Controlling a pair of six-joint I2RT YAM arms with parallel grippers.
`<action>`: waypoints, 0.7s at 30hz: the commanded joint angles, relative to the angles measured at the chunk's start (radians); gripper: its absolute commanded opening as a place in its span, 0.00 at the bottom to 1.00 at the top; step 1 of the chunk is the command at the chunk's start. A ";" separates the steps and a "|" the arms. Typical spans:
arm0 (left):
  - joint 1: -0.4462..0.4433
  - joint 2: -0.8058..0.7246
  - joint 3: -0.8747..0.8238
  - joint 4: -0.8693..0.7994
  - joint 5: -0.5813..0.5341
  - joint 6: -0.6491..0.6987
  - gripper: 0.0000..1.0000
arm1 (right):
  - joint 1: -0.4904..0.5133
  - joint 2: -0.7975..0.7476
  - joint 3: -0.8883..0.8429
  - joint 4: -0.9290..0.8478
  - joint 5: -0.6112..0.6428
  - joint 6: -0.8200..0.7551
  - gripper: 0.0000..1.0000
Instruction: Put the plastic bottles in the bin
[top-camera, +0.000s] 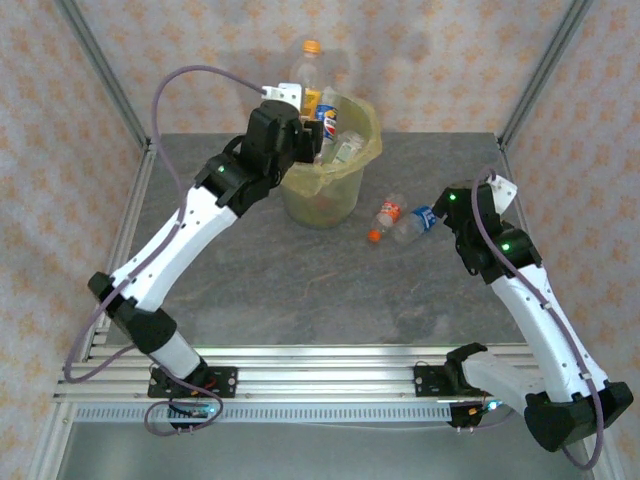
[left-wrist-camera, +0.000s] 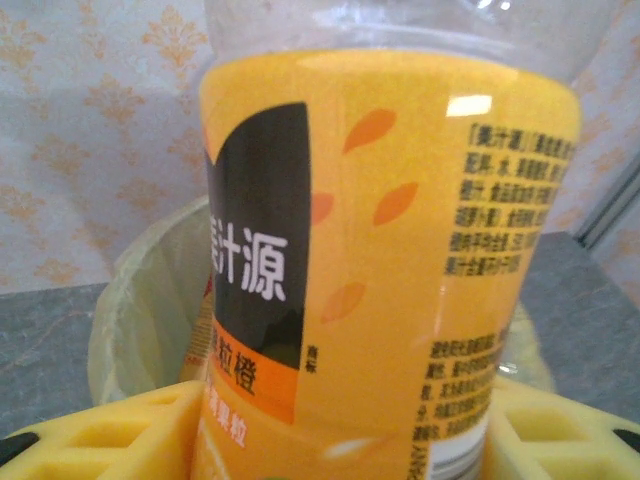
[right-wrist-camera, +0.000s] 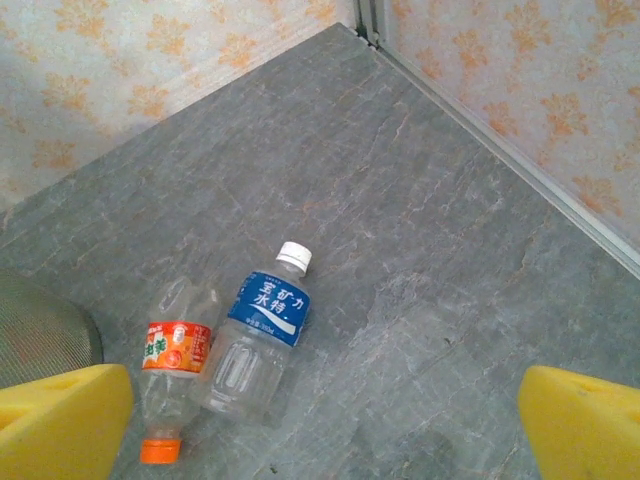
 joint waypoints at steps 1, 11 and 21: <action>0.042 0.055 0.072 0.028 0.074 0.101 0.58 | -0.005 -0.011 -0.009 0.018 -0.008 0.009 0.99; 0.163 0.204 0.173 0.004 0.196 0.207 0.59 | -0.004 -0.011 -0.007 0.018 -0.013 0.004 0.99; 0.202 0.248 0.126 0.015 0.227 0.179 0.60 | -0.005 -0.001 -0.008 0.023 -0.023 0.007 0.99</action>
